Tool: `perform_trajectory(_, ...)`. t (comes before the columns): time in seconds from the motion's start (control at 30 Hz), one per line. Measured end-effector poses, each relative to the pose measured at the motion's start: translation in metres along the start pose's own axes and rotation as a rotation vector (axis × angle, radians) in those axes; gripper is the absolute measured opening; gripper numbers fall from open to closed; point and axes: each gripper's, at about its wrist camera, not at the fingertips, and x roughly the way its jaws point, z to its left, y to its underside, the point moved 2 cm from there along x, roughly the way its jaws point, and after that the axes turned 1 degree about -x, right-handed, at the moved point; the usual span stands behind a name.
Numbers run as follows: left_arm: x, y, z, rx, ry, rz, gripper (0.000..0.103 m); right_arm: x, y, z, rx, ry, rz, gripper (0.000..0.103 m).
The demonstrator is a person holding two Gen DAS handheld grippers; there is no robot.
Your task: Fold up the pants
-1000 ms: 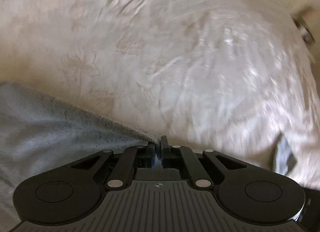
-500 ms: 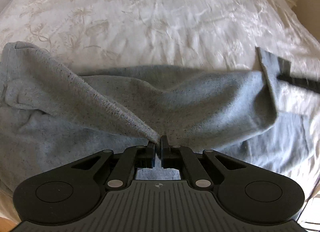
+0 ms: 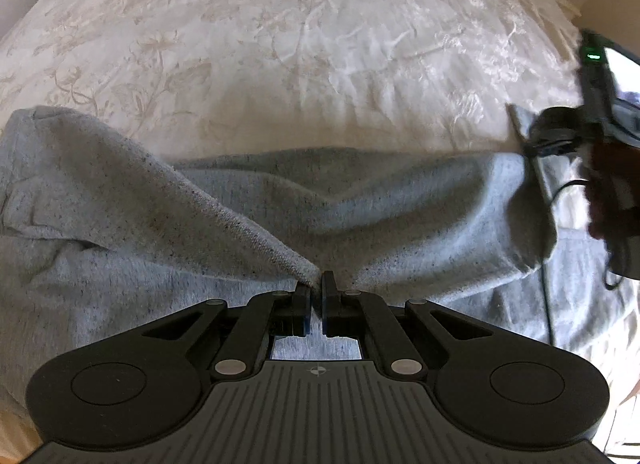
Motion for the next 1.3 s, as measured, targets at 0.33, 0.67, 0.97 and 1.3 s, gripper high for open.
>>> perform_trajectory(0.33, -0.059, 0.030, 0.006, 0.151, 0.036, -0.160, 0.005, -0.135, 0.103, -0.144, 0.510, -0.038, -0.174, 0.003)
perform_trajectory(0.67, -0.021, 0.070, 0.006, 0.189, -0.005, -0.039, 0.005, -0.088, 0.226, -0.150, 0.647, -0.087, 0.035, 0.015)
perform_trajectory(0.97, -0.024, 0.073, 0.000, 0.141, -0.081, -0.053, 0.005, -0.083, 0.235, -0.188, 0.822, -0.202, -0.039, 0.048)
perform_trajectory(1.3, -0.050, 0.071, -0.015, 0.151, -0.143, -0.134, 0.005, -0.097, 0.209, -0.205, 0.684, -0.249, -0.135, 0.002)
